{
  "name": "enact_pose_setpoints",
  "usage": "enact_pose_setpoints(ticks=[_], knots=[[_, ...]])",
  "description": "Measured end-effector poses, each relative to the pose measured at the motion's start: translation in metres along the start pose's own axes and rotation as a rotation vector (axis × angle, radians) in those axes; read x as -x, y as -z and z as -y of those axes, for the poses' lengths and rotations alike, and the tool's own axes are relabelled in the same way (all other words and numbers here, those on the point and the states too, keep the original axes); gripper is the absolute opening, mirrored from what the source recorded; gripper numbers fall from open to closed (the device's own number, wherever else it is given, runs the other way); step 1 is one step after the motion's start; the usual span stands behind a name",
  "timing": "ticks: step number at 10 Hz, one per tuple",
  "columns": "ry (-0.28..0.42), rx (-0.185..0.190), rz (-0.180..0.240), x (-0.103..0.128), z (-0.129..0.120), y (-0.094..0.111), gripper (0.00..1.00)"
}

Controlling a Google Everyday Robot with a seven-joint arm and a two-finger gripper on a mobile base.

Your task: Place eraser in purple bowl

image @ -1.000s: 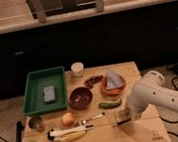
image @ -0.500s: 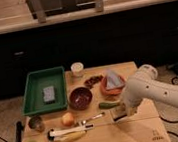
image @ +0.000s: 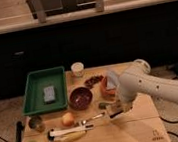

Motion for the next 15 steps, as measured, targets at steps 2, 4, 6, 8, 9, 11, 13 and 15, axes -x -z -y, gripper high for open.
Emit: enact_pose_setpoints(ticks=[2, 4, 6, 8, 9, 11, 13, 15], knots=[[0.017, 0.003, -0.001, 0.006, 0.011, 0.004, 0.02], [0.040, 0.007, 0.000, 0.013, 0.021, 0.007, 0.02], [0.055, 0.014, -0.006, 0.014, 0.025, 0.010, 0.02], [0.080, 0.019, -0.009, 0.020, 0.035, 0.011, 0.02], [0.087, 0.020, -0.011, 0.021, 0.038, 0.013, 0.02], [0.111, 0.020, -0.012, 0.031, 0.048, 0.014, 0.02], [0.135, 0.028, -0.021, 0.033, 0.053, 0.016, 0.02], [0.159, 0.028, -0.016, 0.044, 0.061, 0.015, 0.02]])
